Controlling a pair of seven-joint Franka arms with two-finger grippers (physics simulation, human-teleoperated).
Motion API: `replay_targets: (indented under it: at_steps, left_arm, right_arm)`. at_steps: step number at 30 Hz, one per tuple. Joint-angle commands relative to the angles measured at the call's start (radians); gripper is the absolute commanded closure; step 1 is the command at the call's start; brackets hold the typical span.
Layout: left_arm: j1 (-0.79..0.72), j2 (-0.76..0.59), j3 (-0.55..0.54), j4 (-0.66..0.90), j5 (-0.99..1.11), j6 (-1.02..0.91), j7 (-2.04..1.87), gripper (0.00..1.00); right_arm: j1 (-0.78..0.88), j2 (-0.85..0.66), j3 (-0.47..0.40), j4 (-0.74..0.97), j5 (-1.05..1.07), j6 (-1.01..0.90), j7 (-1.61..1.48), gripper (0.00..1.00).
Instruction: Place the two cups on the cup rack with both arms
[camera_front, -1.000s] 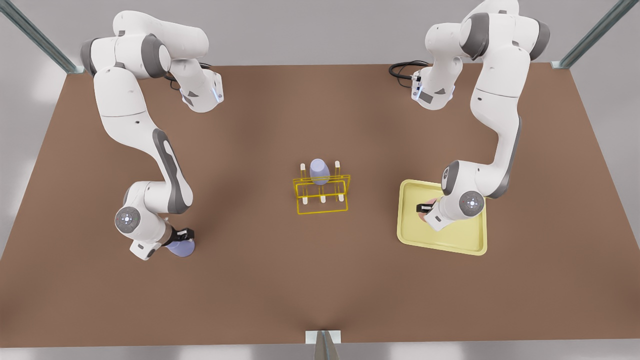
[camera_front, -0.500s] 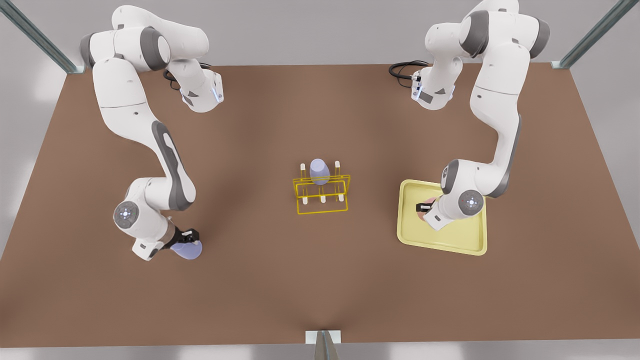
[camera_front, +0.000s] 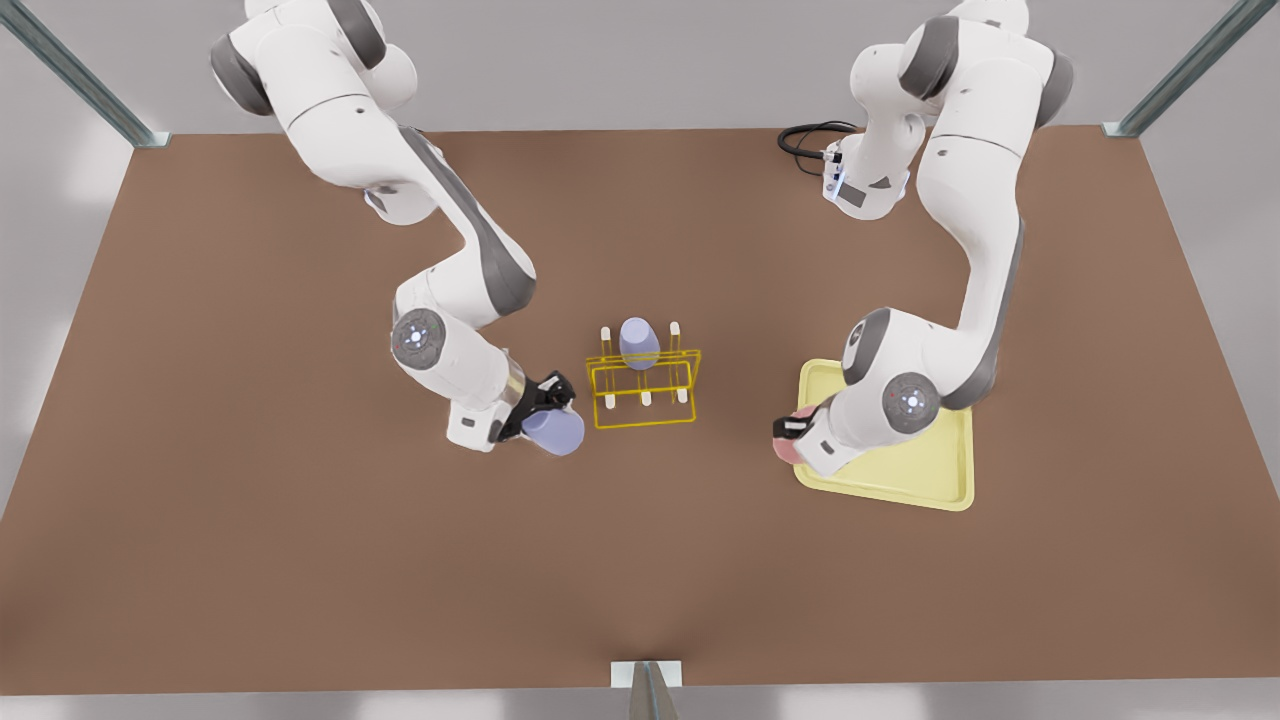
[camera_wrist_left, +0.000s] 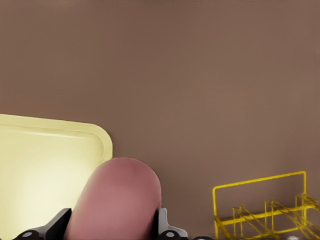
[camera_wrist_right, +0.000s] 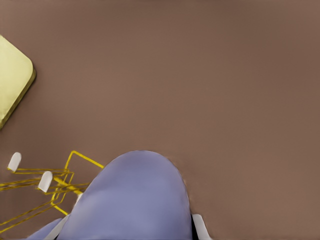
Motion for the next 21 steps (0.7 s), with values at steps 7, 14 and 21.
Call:
replay_targets:
  at_steps: [7,14,21]
  left_arm:
    - [-0.081,0.128,-0.111,0.223,-0.013,-0.156,-0.748,0.16]
    - [-0.153,0.164,-0.127,0.274,-0.01,-0.197,-0.775,0.16]
    - [-0.154,0.212,-0.124,0.275,0.015,-0.149,-0.774,0.0]
  right_arm:
    - [0.08,0.024,0.0,0.01,0.0,-0.028,0.54,0.23]
    - [0.131,0.067,0.0,0.01,-0.001,-0.019,0.54,0.23]
    - [0.132,0.097,-0.001,0.005,-0.007,-0.025,0.537,0.0]
